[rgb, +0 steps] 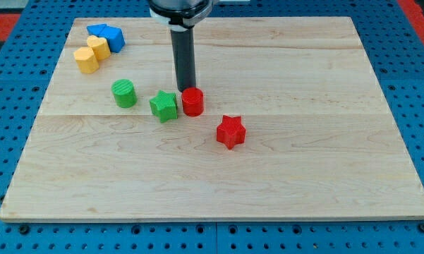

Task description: Drag the red circle to the top right of red star

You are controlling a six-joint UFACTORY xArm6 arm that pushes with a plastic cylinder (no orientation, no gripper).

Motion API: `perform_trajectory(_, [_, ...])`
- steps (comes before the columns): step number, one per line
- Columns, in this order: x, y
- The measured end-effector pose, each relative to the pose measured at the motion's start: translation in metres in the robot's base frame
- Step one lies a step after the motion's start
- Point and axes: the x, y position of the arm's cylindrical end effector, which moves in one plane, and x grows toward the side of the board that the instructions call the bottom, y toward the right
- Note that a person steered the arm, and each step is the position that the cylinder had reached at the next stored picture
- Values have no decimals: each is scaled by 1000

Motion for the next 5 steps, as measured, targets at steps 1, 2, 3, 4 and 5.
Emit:
perform_trajectory(1, [21,-34])
perform_trajectory(2, [47,16])
perform_trajectory(3, [29,22])
perform_trajectory(4, [22,15])
perform_trajectory(5, [24,68])
